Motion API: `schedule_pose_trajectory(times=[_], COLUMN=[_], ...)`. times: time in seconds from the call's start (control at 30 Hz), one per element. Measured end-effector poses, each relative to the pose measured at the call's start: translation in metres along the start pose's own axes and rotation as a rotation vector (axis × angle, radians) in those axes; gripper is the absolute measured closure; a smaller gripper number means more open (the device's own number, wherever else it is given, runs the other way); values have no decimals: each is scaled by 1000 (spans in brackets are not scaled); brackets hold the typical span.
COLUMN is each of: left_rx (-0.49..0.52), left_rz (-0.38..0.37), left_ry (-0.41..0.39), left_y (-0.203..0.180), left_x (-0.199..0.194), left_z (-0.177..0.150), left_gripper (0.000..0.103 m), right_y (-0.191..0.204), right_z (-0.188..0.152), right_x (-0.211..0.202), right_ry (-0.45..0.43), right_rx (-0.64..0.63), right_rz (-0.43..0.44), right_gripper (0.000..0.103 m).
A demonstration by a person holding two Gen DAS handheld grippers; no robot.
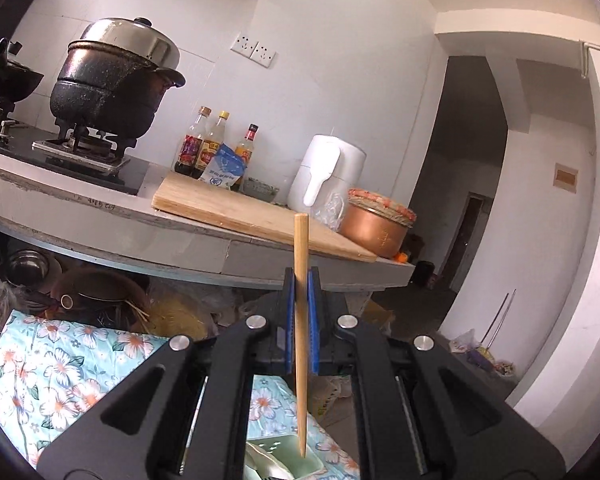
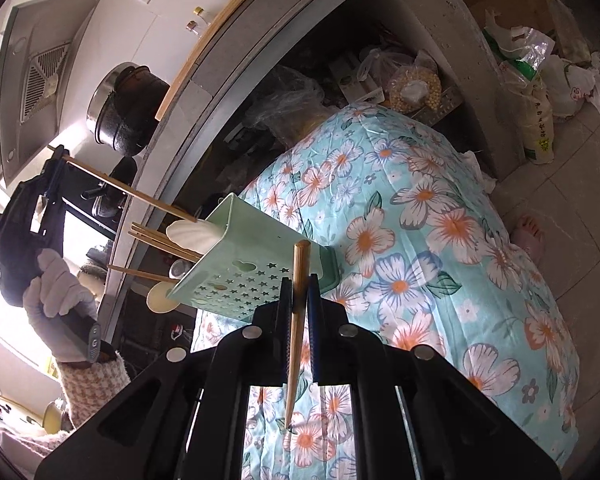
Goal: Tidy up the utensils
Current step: 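Lower the chopstick into the green caddy and open the left tool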
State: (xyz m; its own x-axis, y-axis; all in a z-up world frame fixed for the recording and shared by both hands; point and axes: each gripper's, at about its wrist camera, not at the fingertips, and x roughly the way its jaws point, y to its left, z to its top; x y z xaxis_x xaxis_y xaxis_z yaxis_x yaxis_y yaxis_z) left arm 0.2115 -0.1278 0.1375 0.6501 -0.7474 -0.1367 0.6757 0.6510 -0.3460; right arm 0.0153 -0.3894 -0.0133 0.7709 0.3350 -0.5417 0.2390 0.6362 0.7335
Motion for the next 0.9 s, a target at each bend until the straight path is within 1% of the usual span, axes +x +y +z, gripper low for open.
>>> schedule_pose_trajectory(times=[0.13, 0.23, 0.33, 0.4, 0.53, 0.57, 0.6, 0.63, 0.7, 0.77, 0.8, 0.9], left_rx=[18, -2, -2, 1, 29, 31, 37, 46, 62, 67, 69, 76], left_rz=[41, 37, 33, 38, 54, 59, 61, 60, 59, 53, 49, 33], left_ry=[37, 71, 80, 78, 52, 48, 45, 41, 37, 44, 55, 103], left_y=[8, 15, 18, 18, 17, 17, 16, 15, 15, 16, 17, 21], left_x=[18, 22, 19, 14, -3, -9, -14, -21, -35, -48, -55, -73], left_z=[-24, -36, -41, -41, -40, -40, -40, -40, -42, -45, -47, -59], left_gripper=[97, 97, 93, 73, 58, 52, 48, 46, 38, 34, 31, 25], right_y=[4, 10, 19, 28, 55, 63, 72, 81, 99, 117, 125, 148], right_z=[1, 4, 10, 15, 28, 32, 37, 41, 53, 65, 71, 89], right_x=[-1, -5, -13, -21, -40, -46, -53, -60, -74, -87, -93, -103], right_ry=[-7, -21, -43, -64, -115, -130, -148, -166, -208, -254, -276, -328], right_rx=[-19, -43, -70, -99, -181, -205, -230, -254, -306, -361, -385, -446], right_rz=[-2, -5, -5, -2, 3, 5, 7, 9, 18, 11, 12, 21], right_gripper=[95, 96, 96, 96, 96, 96, 96, 96, 96, 96, 96, 96])
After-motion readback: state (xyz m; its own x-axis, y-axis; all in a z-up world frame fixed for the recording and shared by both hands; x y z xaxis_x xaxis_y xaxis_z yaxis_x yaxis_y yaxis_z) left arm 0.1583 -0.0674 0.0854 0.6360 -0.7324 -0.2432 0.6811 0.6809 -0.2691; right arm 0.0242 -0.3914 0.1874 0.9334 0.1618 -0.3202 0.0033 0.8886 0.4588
